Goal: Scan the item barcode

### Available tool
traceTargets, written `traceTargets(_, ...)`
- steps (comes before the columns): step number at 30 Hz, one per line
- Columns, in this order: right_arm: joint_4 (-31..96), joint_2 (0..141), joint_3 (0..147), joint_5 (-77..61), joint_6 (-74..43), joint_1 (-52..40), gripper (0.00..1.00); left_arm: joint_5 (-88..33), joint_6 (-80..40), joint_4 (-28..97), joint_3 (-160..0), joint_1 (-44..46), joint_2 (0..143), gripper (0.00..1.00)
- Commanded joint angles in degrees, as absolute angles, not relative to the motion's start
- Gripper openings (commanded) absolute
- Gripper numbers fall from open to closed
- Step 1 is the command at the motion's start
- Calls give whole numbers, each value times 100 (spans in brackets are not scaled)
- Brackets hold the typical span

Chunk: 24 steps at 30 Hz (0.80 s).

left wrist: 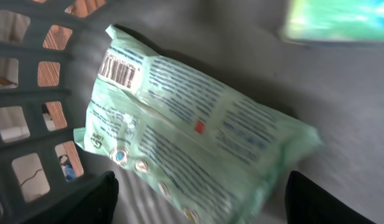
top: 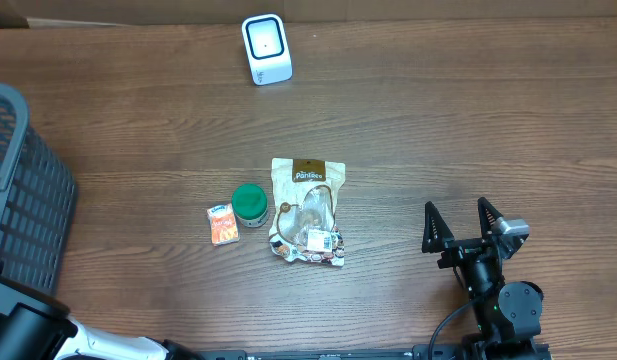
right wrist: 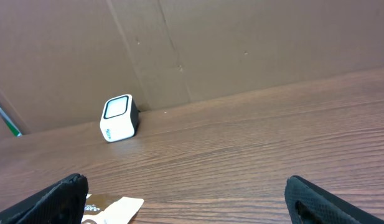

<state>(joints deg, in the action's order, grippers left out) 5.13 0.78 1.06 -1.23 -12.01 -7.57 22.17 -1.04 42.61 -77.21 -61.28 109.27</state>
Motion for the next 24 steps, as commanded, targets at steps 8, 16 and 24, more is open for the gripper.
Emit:
traceTargets(8,478,19,47,-119,-1214,-738,100,2309,-80,4167,-7697,-6237,11583,68)
traceTargets(16,478,19,47,-119,-1214,-738,100,2285,-283,4174,-7697,-6235,11695,4)
traceTargets(24,478,19,47,-119,-1214,-738,100,2121,-386,4460,-7789,-5975,11489,4)
